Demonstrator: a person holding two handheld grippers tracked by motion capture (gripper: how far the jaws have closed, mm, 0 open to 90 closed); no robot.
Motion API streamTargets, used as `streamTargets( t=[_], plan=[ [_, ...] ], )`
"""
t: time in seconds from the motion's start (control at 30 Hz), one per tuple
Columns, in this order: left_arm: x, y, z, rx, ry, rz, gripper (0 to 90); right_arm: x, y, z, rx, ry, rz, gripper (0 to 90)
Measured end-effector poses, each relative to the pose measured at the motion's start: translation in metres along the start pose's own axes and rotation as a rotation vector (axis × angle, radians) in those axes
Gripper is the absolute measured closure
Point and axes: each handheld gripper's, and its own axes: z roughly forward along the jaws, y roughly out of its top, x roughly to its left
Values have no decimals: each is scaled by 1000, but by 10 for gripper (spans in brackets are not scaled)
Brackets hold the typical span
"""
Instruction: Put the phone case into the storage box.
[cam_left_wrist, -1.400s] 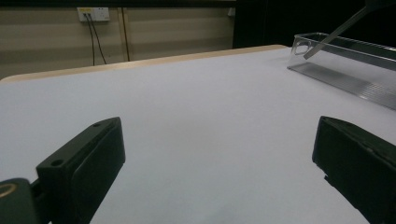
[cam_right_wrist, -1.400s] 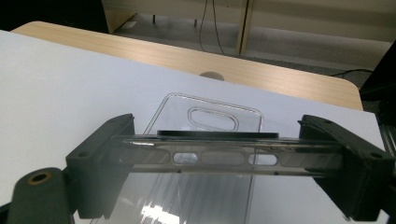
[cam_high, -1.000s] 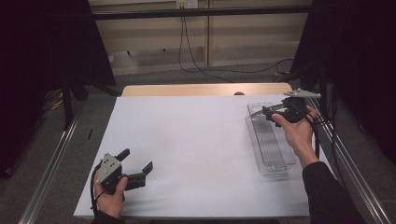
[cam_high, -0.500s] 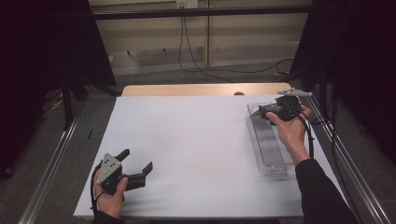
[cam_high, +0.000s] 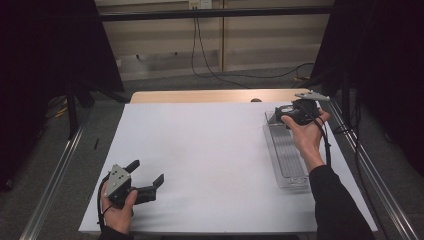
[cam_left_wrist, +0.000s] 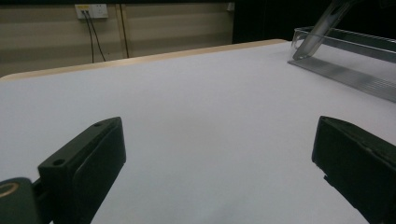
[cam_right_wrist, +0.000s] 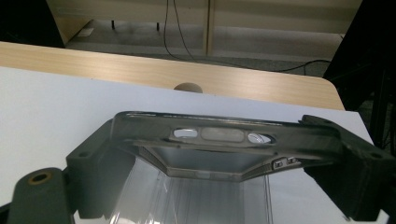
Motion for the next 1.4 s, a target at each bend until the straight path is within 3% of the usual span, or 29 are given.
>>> streamTargets(
  t=[0.23,0.83,1.4],
  plan=[
    [0,0,0,1,0,2,27,8,4,6,-9,-27,-23,122],
    [1,0,0,-1,-1,1,27,9,5,13,-51,-53,9,122],
    [1,1,-1,-5,1,11,28,8,6,21,-82,-43,-4,122]
  ],
)
